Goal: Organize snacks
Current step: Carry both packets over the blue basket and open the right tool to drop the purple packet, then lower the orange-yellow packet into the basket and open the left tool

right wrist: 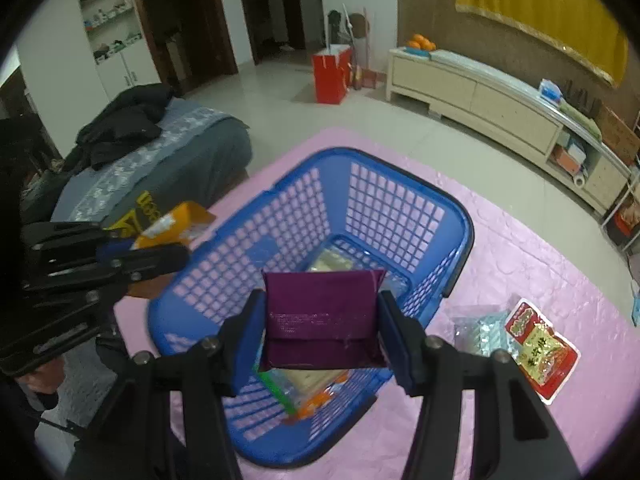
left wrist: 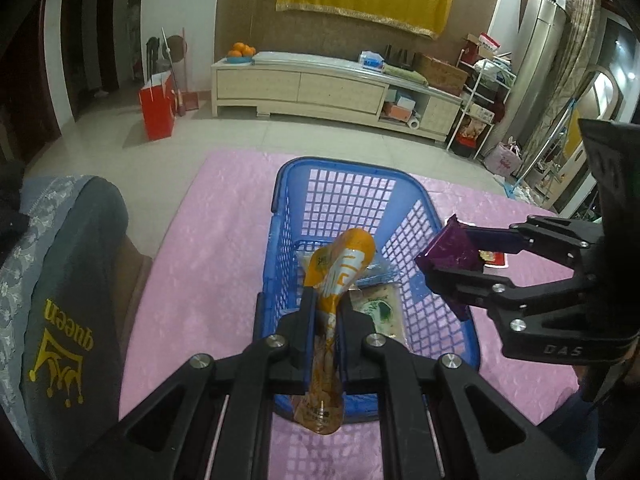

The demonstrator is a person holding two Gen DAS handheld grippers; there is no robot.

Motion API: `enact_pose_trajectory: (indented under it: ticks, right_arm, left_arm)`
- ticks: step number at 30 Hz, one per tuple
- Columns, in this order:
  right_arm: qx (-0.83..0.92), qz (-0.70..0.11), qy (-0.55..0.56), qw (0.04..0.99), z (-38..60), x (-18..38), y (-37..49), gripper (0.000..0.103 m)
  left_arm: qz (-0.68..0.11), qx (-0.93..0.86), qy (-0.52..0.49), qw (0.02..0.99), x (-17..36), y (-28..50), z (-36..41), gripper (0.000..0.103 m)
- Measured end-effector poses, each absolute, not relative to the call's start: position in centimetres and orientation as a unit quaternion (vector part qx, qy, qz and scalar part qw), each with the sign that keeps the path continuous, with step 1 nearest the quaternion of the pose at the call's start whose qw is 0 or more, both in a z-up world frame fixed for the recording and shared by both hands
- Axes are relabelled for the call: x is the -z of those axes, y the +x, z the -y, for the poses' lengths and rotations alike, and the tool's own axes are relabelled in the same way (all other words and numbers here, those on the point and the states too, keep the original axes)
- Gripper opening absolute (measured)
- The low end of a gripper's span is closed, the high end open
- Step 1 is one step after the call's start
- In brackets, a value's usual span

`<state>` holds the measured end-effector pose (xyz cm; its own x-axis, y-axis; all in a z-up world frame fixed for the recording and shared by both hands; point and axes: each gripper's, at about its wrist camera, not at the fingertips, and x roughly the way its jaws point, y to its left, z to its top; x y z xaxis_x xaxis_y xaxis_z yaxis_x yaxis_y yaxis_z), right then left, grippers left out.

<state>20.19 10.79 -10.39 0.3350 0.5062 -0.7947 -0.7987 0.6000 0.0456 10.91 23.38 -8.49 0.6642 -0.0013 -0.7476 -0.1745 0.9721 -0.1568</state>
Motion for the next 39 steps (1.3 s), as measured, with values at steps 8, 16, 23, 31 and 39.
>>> enact_pose_trajectory:
  ticks: [8, 16, 23, 31, 39]
  right_arm:
    - [-0.398, -0.423, -0.19, 0.791, -12.8, 12.0, 23.0, 0.06]
    - [-0.373, -0.418, -0.233, 0.795, -14.6, 13.2, 23.7, 0.09]
    - [-0.37, -0.423, -0.198, 0.803, -12.0, 12.4, 23.9, 0.093]
    - [-0.348, -0.424, -0.171, 0.818, -8.1, 11.1, 23.4, 0.093]
    - [-0.337, -0.431, -0.167, 0.82, -7.0, 11.4, 23.0, 0.093]
  left_arm:
    - [-0.411, -0.04, -0.094, 0.906, 9.0, 12.9, -23.3, 0.009]
    - [-0.417, -0.045, -0.1, 0.902, 9.4, 13.3, -23.3, 0.009]
    - [-0.423, -0.043, -0.099, 0.9, 9.5, 13.0, -22.7, 0.009]
    - [-0.426, -0.028, -0.097, 0.899, 9.2, 13.5, -22.1, 0.009]
    - [-0.429, -0.008, -0.088, 0.899, 9.6, 15.0, -20.7, 0.009]
